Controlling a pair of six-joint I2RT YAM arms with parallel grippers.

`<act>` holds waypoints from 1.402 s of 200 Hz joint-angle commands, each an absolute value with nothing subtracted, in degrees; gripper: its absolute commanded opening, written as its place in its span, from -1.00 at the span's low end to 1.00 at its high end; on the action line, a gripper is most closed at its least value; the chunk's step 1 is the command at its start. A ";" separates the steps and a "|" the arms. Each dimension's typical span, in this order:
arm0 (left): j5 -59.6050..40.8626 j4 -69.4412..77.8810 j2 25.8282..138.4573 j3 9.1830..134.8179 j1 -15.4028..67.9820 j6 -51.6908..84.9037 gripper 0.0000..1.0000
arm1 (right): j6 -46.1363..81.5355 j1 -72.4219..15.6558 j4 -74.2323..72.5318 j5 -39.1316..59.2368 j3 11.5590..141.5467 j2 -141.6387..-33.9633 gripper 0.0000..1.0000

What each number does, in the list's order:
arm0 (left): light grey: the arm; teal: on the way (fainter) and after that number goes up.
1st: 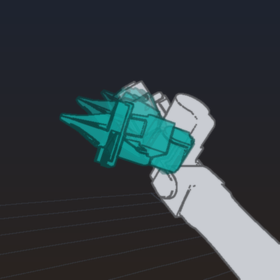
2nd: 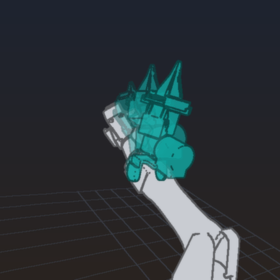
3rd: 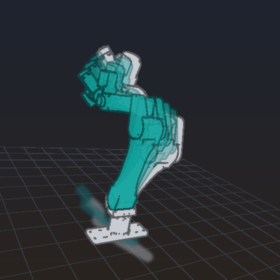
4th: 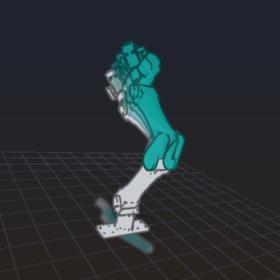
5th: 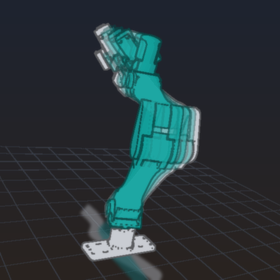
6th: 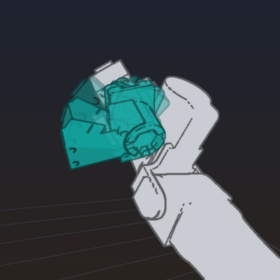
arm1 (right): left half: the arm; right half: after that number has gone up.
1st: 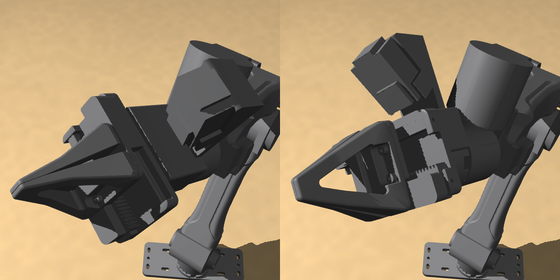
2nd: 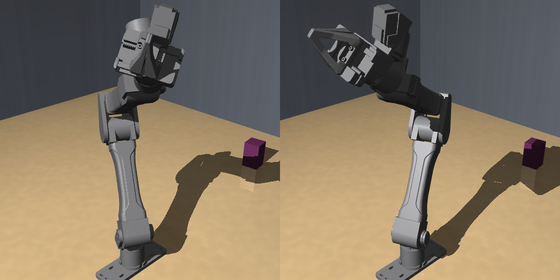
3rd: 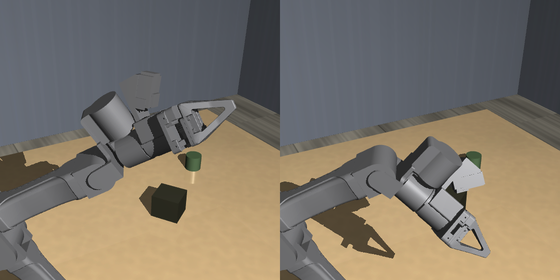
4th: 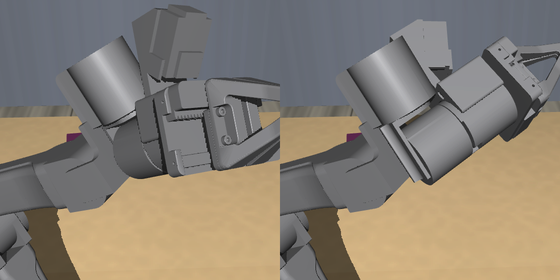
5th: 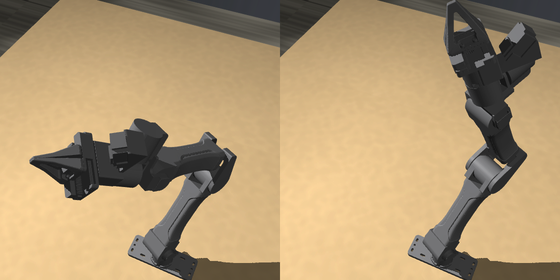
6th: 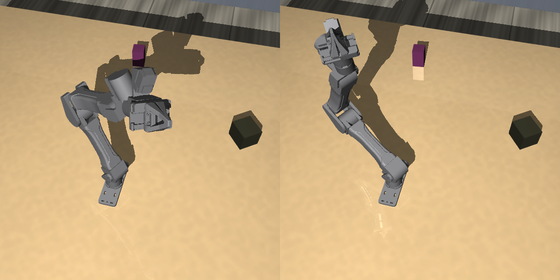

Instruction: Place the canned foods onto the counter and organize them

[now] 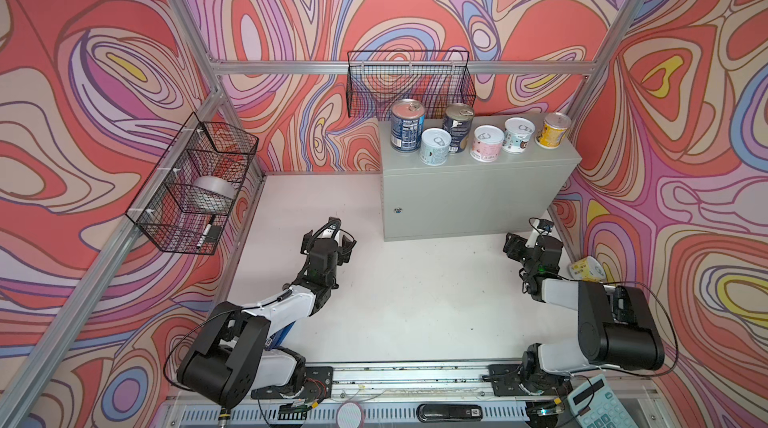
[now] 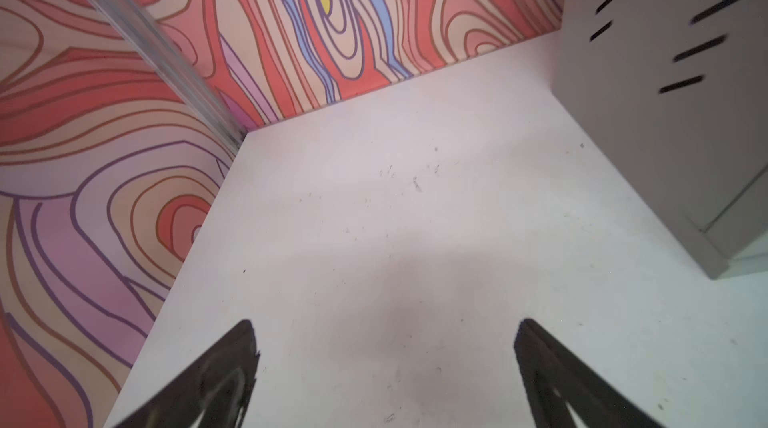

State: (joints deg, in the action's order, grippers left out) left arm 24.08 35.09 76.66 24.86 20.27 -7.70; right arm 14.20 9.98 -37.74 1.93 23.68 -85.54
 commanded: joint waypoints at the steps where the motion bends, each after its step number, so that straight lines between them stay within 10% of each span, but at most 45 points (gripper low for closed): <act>1: 17.98 41.20 76.66 25.48 17.34 -7.34 1.00 | 12.44 9.05 -46.22 -3.63 26.46 -90.24 0.44; 87: 17.92 42.35 71.81 19.28 14.55 -7.79 1.00 | 2.88 -1.14 -49.38 -11.77 29.06 -96.17 0.56; 153: 6.22 65.30 89.76 15.74 3.78 -2.07 1.00 | 2.40 -1.49 -56.20 -11.45 26.28 -98.22 0.78; 280: 3.25 50.26 88.13 21.68 0.79 0.89 1.00 | 2.42 -1.05 -56.21 -10.58 26.12 -97.93 0.97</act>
State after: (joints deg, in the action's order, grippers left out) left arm 3.99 50.17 88.12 21.74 1.02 0.27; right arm 2.74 -1.15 -54.87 -10.48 26.96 -97.69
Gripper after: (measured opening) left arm 0.999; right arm 0.985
